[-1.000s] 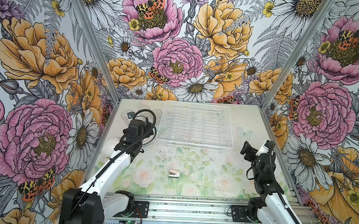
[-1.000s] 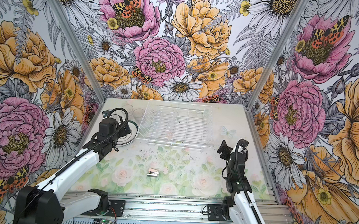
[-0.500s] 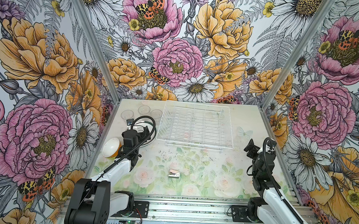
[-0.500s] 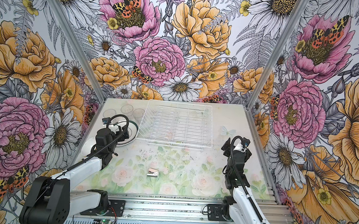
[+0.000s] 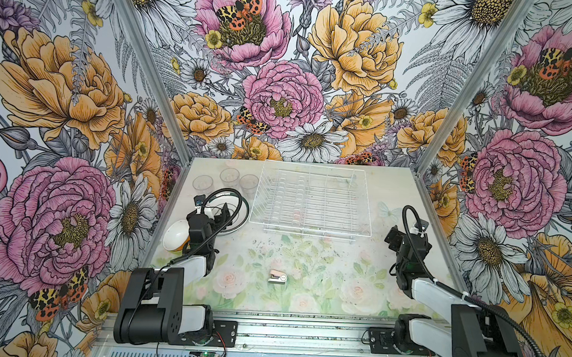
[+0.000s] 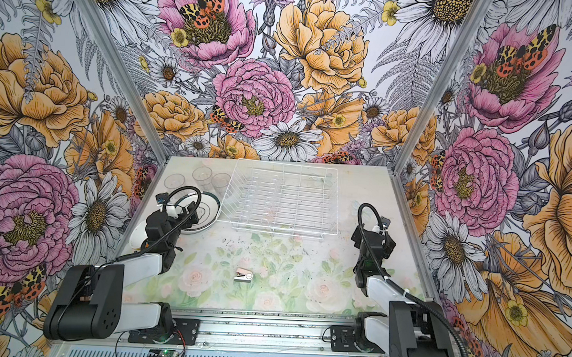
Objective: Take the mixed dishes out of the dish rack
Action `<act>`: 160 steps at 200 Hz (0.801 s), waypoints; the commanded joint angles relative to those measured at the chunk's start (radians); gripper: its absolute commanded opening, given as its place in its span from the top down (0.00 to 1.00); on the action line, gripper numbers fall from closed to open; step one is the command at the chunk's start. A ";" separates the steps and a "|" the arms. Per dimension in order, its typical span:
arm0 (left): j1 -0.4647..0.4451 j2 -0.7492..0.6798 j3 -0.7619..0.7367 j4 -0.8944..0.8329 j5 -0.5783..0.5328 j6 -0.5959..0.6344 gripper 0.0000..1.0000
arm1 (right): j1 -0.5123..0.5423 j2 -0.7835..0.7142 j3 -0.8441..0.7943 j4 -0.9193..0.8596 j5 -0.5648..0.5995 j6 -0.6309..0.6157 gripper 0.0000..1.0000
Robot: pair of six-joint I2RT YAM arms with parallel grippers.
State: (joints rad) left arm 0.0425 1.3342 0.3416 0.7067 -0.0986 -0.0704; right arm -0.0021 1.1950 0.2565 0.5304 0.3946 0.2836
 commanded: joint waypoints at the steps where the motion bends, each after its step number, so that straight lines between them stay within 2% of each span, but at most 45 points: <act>1: 0.005 0.017 -0.003 0.107 0.037 0.025 0.01 | -0.010 0.045 0.066 0.088 -0.033 -0.036 0.05; 35: 0.006 0.141 -0.026 0.287 0.008 0.028 0.01 | -0.023 0.125 0.109 0.130 -0.026 -0.056 0.05; 56: 0.004 0.176 -0.008 0.284 0.031 0.035 0.01 | -0.029 0.165 0.122 0.164 -0.027 -0.071 0.05; 71: 0.004 0.192 -0.008 0.295 0.028 0.034 0.01 | -0.037 0.224 0.112 0.258 -0.013 -0.068 0.05; 90: 0.005 0.220 -0.005 0.316 0.034 0.035 0.01 | -0.035 0.229 0.131 0.229 -0.021 -0.072 0.05; 122: 0.002 0.215 -0.002 0.304 0.035 0.037 0.01 | -0.033 0.244 0.119 0.266 -0.108 -0.109 0.05; 136: 0.003 0.215 -0.002 0.303 0.033 0.036 0.01 | -0.029 0.283 0.088 0.356 -0.185 -0.141 0.05; 147: 0.002 0.217 -0.003 0.305 0.033 0.037 0.01 | -0.028 0.348 0.075 0.466 -0.186 -0.152 0.05; 160: 0.001 0.215 0.000 0.299 0.032 0.037 0.01 | -0.024 0.329 0.088 0.403 -0.192 -0.152 0.04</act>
State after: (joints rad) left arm 0.0425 1.5471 0.3321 0.9768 -0.0875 -0.0483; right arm -0.0326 1.4963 0.3546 0.8528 0.2638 0.1654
